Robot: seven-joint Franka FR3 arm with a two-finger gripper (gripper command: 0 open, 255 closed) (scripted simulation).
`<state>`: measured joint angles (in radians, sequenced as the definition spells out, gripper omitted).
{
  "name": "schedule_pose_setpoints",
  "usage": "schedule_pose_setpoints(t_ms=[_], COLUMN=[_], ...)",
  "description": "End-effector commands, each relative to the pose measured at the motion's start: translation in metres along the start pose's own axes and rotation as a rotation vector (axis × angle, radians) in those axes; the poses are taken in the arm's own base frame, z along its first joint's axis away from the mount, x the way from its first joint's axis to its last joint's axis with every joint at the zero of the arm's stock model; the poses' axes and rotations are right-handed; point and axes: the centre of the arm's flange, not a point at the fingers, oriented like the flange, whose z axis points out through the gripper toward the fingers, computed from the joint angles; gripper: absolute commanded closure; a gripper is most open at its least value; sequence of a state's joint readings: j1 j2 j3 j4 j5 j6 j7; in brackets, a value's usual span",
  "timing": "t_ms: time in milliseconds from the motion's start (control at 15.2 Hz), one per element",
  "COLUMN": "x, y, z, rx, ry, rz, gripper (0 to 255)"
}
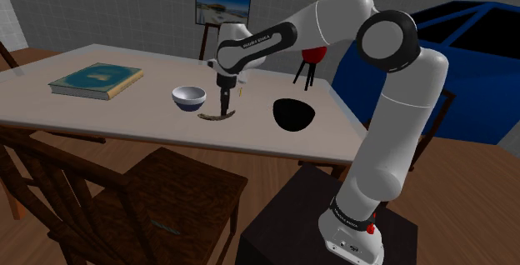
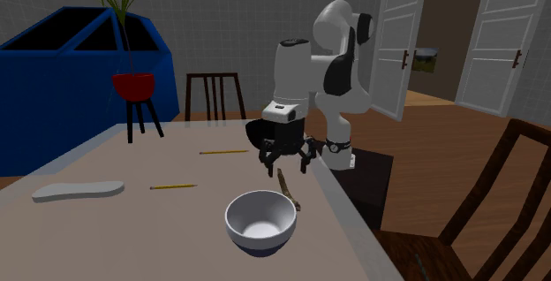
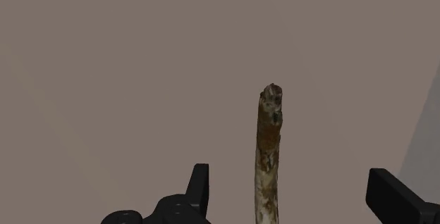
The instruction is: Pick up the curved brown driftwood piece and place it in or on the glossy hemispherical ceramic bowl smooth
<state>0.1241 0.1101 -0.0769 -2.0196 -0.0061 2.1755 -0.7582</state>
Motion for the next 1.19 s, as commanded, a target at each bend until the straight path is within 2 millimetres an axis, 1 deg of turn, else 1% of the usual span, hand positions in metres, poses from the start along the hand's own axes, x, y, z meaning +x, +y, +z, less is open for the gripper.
schedule_pose_setpoints(t_ms=[0,462,990,1056,1122], x=[0.015,0.015,0.015,0.015,0.015], y=[0.003,0.003,0.003,0.003,0.003], z=[0.008,0.043,0.043,0.043,0.043], rx=[-0.006,-0.006,-0.006,-0.006,-0.006], ry=[0.009,0.009,0.009,0.009,0.009], rz=[-0.03,-0.03,-0.03,-0.03,-0.03], gripper=[0,0,0,255,255])
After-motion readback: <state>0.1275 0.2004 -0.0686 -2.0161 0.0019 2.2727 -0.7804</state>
